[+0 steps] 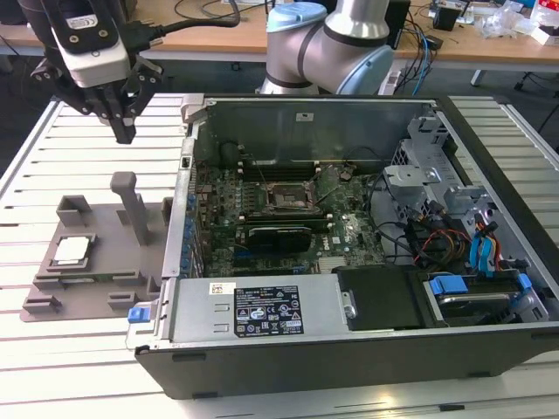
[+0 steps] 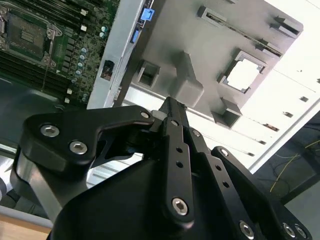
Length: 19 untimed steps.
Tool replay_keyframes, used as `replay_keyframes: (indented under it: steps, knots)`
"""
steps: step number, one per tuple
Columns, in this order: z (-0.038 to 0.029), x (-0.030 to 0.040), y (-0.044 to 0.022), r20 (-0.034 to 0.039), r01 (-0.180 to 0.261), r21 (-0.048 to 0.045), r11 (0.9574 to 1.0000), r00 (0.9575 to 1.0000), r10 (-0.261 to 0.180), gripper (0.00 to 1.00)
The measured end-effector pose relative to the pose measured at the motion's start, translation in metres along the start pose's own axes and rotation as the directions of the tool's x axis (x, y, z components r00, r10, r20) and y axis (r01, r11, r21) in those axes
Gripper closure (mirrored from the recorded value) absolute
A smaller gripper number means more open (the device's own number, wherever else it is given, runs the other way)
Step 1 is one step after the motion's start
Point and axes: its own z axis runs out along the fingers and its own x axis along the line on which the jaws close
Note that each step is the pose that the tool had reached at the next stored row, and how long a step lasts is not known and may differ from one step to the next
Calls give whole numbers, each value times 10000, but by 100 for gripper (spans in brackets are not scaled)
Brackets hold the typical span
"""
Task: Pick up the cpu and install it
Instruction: 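Reach for the cpu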
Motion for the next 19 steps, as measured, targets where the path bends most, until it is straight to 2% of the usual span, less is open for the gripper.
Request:
replay_keyframes:
  steps: [4,12,16,19]
  knots:
    - [-3,114,-9,0,1,0,10000,10000,-1,89]
    - [-7,275,-20,0,0,0,10000,10000,0,89]
    - [-11,412,-31,0,2,0,10000,10000,-2,89]
    - [-12,456,-34,0,1,0,10000,10000,-1,89]
